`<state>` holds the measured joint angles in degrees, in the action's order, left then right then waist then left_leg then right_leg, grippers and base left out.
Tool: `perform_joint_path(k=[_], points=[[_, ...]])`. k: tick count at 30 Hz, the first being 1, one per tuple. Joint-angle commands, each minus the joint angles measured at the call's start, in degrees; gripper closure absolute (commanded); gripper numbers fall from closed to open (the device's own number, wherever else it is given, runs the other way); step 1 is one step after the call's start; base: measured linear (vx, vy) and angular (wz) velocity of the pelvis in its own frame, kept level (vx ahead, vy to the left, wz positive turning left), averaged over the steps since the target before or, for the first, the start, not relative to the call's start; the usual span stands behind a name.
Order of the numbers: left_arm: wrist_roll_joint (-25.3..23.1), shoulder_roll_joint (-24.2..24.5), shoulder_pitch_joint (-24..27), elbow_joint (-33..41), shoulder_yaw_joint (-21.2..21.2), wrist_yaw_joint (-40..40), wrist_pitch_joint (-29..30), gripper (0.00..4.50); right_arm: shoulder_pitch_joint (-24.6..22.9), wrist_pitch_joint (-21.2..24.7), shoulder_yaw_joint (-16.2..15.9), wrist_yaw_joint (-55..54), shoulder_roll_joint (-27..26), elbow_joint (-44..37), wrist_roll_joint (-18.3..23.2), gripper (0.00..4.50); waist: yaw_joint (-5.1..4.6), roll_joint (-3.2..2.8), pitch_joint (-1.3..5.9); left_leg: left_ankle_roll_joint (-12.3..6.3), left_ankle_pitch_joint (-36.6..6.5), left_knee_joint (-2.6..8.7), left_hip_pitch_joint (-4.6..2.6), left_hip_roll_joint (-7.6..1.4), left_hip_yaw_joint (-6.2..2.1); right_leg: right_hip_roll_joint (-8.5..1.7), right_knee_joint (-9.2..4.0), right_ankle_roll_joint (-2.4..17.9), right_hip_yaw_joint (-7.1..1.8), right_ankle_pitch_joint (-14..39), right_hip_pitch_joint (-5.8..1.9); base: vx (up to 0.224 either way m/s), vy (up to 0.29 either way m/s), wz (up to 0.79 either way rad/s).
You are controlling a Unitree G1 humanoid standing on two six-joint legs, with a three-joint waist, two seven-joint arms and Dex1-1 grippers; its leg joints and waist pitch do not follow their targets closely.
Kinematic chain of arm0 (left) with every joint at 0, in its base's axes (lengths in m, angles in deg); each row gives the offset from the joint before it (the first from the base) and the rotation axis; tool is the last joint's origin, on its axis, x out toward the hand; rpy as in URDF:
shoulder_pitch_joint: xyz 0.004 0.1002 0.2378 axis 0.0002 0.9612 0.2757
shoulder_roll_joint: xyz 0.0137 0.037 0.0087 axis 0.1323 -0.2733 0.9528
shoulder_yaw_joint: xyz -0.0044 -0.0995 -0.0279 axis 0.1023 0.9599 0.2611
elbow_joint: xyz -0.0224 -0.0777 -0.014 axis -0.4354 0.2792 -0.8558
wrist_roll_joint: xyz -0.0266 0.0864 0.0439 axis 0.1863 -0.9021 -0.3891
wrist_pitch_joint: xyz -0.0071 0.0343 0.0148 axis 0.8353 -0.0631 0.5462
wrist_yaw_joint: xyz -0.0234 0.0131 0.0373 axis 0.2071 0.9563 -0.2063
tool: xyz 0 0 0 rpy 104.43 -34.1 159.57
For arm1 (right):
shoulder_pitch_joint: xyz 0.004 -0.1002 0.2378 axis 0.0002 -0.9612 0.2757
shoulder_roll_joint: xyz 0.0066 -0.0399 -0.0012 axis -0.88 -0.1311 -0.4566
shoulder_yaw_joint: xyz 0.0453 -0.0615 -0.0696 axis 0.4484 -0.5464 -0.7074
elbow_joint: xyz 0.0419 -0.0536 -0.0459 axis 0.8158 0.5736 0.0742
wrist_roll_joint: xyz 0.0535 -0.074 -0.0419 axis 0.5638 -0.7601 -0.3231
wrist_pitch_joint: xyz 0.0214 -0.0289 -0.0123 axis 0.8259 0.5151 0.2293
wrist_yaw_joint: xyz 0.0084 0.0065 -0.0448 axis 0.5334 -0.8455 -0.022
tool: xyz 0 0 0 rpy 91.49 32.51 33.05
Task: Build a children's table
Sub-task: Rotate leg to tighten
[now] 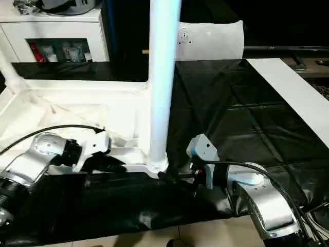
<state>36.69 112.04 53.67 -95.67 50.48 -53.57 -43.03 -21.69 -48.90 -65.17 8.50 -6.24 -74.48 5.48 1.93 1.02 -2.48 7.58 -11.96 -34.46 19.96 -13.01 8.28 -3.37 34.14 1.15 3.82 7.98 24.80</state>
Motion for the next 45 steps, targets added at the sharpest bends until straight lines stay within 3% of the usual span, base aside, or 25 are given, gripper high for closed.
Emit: perform_joint_path(k=[1, 6, 7, 8, 11, 12, 13, 14, 19, 25, 34, 39, 45], points=[[1.06, -0.31, -0.21, 0.06, -0.71, -2.62, -0.41, 4.45, 1.75, -0.74, 0.54, -1.0, -0.25, 0.78, -0.45, 0.0, 0.24, -0.54, 3.55, -2.28, -10.29, 4.02, 0.62, 0.84, 1.18, -2.63, -4.35, 6.71, -1.81, 21.47, -4.22, 0.0, 0.0, 0.0], [0.25, 0.08, -0.28, 0.23, -2.11, -5.69, -3.42, 4.45, 4.87, -2.52, -0.2, 2.64, -0.03, 4.03, 0.55, 0.0, 0.17, -0.66, 3.58, -2.35, -10.92, 4.0, 0.44, 0.72, 1.25, -2.62, -4.11, 8.35, -1.91, 19.41, -4.21, 0.0, 0.0, 0.0], [0.04, 0.11, -0.39, 0.27, -2.43, -6.33, -4.18, 4.45, 5.51, -2.96, -0.45, 4.19, 0.2, 4.81, 1.04, 0.0, 0.3, -0.03, 3.61, -2.66, -10.72, 3.98, 0.51, 0.65, 1.23, -2.81, -3.88, 8.52, -1.93, 19.61, -4.33, 0.0, 0.0, 0.0], [-0.13, 0.1, -0.53, 0.31, -2.67, -6.83, -4.76, 4.48, 6.09, -3.27, -0.7, 5.75, 0.39, 5.58, 1.56, 0.18, 0.39, -0.21, 3.53, -2.69, -10.57, 4.02, 0.52, 0.62, 1.28, -2.78, -3.98, 8.43, -1.99, 19.6, -4.3, 0.0, 0.0, 0.0], [-0.77, -0.06, -1.07, 0.65, -3.16, -7.4, -6.05, 4.48, 7.93, -4.11, -1.51, 9.81, 0.45, 8.13, 2.86, 0.18, 0.51, -0.23, 3.57, -2.86, -10.56, 3.98, 0.41, 0.57, 1.35, -2.78, -3.98, 8.74, -1.96, 19.46, -4.24, 0.0, 0.0, 0.0], [-1.06, -0.17, -1.33, 0.62, -3.24, -7.45, -6.47, 4.5, 8.59, -4.25, -1.94, 11.22, 0.51, 9.03, 3.23, 0.46, 0.54, 0.23, 3.58, -2.97, -10.75, 3.91, 0.38, 0.57, 1.43, -2.78, -4.04, 8.69, -1.94, 19.75, -4.21, 0.0, 0.0, 0.0], [-1.3, -0.27, -1.54, 0.55, -3.26, -7.47, -6.78, 4.5, 9.05, -4.31, -2.28, 12.21, 0.57, 9.65, 3.46, 0.46, 0.64, -0.04, 3.52, -3.02, -10.93, 3.9, 0.31, 0.58, 1.41, -2.82, -4.15, 8.5, -1.91, 20.84, -4.15, 0.0, 0.0, 0.0], [-1.86, -0.49, -2.05, 0.0, -3.32, -7.42, -7.38, 4.5, 10.1, -4.21, -3.23, 14.77, 0.77, 11.22, 3.9, 0.52, 0.65, 0.33, 3.52, -3.08, -10.83, 3.89, 0.39, 0.59, 1.42, -2.81, -4.18, 8.3, -1.89, 21.16, -4.22, 0.0, 0.0, 0.0], [-2.3, -0.55, -2.4, -0.83, -3.45, -7.5, -8.45, 4.5, 12.76, -5.21, -4.78, 18.56, 0.52, 15.98, 2.98, 0.93, 1.45, 0.18, 3.73, -2.86, -9.0, 3.83, 0.34, 0.47, 1.45, -2.94, -3.81, 8.75, -2.01, 19.23, -4.23, 0.0, 0.0, 0.0], [-2.58, -0.24, -2.21, -1.15, -3.27, -7.76, -9.04, 4.5, 15.01, -5.71, -5.51, 20.75, -0.22, 19.46, 3.17, 1.32, 1.55, 0.5, 3.75, -2.84, -8.38, 3.8, 0.47, 0.56, 1.5, -2.9, -3.57, 9.16, -1.98, 18.33, -4.38, 0.0, 0.0, 0.0], [-2.51, -0.03, -1.73, -1.56, -2.83, -7.82, -9.21, 4.5, 16.14, -5.97, -5.9, 23.33, -0.88, 22.07, 3.82, 2.2, 1.7, 0.52, 3.71, -2.72, -8.46, 3.85, 0.49, 0.52, 1.47, -2.93, -3.68, 8.38, -1.93, 20.11, -4.27, 0.0, 0.0, 0.0], [-2.21, 0.02, -1.55, -1.49, -2.39, -7.68, -8.4, 4.5, 16.04, -5.1, -5.65, 23.86, -1.3, 22.02, 4.67, 2.45, 1.73, 0.72, 3.76, -2.69, -8.0, 3.83, 0.51, 0.54, 1.48, -2.92, -3.54, 8.58, -1.93, 19.3, -4.31, 0.0, 0.0, 0.0], [-0.51, -1.87, -1.18, -0.12, 0.16, -3.09, -2.45, 4.5, 12.69, -0.51, -4.75, 18.67, -4.16, 16.51, 6.97, 2.5, 1.73, 0.51, 3.65, -2.35, -8.43, 3.93, 0.44, 0.51, 1.5, -2.87, -3.75, 8.04, -1.98, 20.35, -4.23, 0.0, 0.0, 0.0]])
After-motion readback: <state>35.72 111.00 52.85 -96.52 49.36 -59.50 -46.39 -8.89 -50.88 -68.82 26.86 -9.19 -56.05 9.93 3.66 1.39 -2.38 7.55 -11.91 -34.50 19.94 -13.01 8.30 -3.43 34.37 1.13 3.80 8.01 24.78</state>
